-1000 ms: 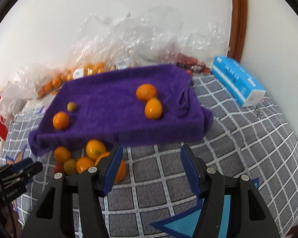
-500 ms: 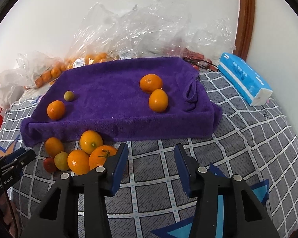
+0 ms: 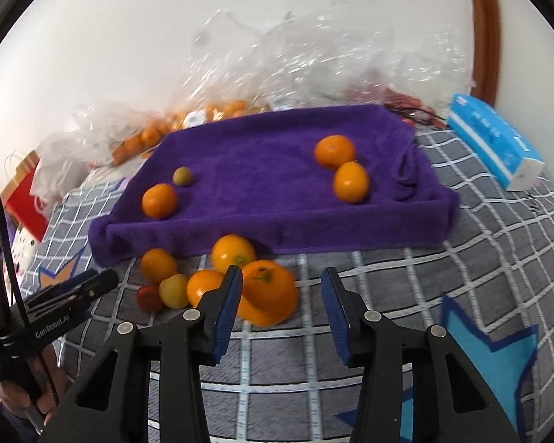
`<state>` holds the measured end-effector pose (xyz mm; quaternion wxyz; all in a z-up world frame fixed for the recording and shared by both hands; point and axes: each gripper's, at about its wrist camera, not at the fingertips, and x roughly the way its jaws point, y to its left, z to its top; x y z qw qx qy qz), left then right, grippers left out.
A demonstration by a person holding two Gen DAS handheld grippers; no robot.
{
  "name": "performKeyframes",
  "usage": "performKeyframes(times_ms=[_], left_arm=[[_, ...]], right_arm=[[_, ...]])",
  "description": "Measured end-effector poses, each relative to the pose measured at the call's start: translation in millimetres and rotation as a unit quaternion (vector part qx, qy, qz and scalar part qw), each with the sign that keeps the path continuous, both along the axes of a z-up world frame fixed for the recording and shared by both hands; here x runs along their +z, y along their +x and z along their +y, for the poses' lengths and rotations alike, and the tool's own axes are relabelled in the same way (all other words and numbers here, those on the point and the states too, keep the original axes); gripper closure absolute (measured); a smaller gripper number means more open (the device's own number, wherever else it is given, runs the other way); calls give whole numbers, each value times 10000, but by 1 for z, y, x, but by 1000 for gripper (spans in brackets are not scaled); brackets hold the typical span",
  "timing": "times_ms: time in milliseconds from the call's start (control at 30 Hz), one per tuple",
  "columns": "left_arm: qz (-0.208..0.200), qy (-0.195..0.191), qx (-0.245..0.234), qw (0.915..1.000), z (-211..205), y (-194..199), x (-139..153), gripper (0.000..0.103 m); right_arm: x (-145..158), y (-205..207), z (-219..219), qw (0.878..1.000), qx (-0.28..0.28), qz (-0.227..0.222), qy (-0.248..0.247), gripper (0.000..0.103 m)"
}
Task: Organize fruits
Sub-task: 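Grasp a large stemmed orange on the bed with the right tool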
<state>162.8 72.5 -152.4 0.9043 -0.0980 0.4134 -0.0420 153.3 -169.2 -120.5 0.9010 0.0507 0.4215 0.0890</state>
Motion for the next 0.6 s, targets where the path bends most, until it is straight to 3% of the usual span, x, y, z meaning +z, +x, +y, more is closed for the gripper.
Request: performKeyframes(times_ms=[133, 400, 600], left_arm=[[-12, -41, -23, 10000, -1, -2, 2, 59], [-47, -135, -153, 9998, -4, -5, 4, 59], [-143, -300, -785, 9964, -23, -14, 11, 61]], right_arm=[[-12, 3, 9, 9998, 82, 157, -89, 58], [-10, -1, -7, 10000, -59, 50, -34, 62], [-8, -13, -34, 9990, -229, 5, -378, 61]])
